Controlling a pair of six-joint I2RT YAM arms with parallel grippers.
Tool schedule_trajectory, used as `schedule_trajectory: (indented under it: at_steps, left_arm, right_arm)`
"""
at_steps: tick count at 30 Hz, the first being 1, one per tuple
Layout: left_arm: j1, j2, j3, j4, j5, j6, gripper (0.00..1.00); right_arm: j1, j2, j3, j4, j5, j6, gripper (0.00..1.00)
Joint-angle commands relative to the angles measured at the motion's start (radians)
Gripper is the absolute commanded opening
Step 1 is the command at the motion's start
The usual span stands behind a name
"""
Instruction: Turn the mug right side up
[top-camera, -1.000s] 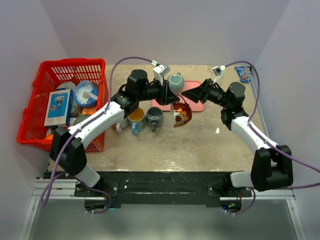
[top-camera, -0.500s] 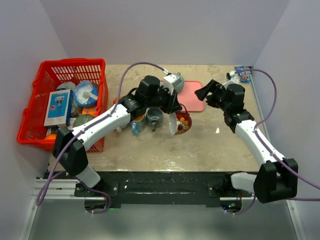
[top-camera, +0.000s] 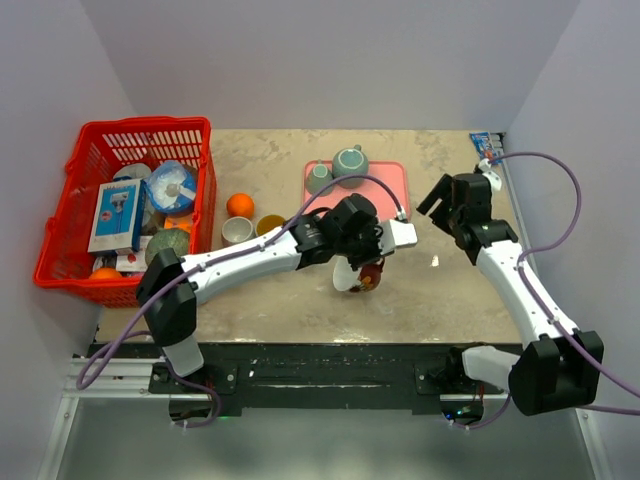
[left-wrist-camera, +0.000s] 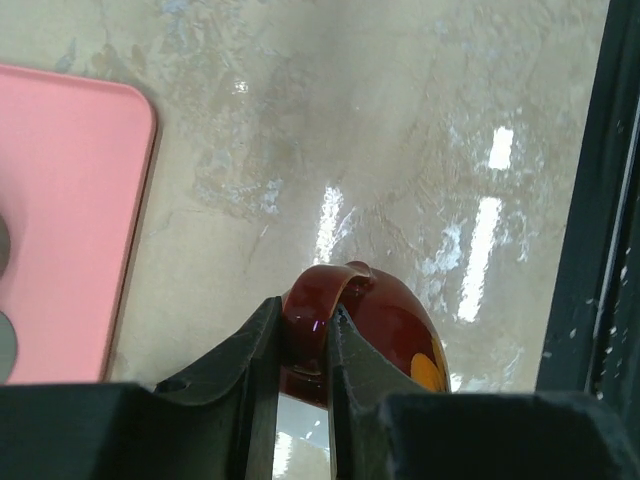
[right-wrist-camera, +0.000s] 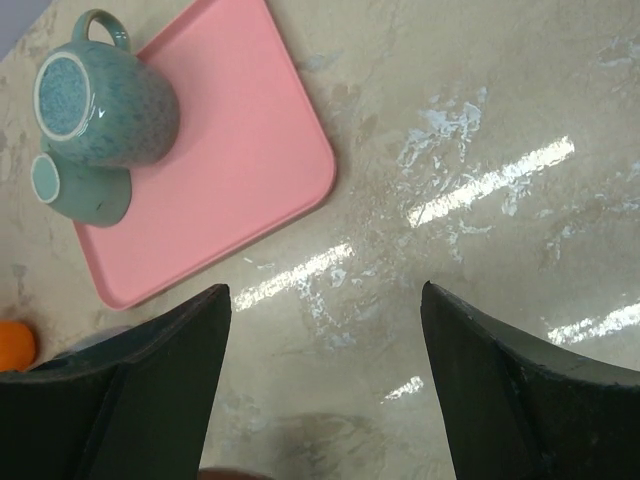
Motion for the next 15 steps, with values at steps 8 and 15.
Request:
schedule_trajectory:
  at_steps: [8,15]
  left_arm:
    - [-0.025,0.041,0.087,-0.037,-0.027,0.465,0.00]
    - [-0.041,0.012,-0.009,0.053,-0.012,0.652,0.00]
  right_arm:
    - [-0.004,-0.085,-0.017,-0.067,0.017,0.071,0.80]
    - [-0.013,-0.092,0.011,-0.125,0.070,0.076,0.80]
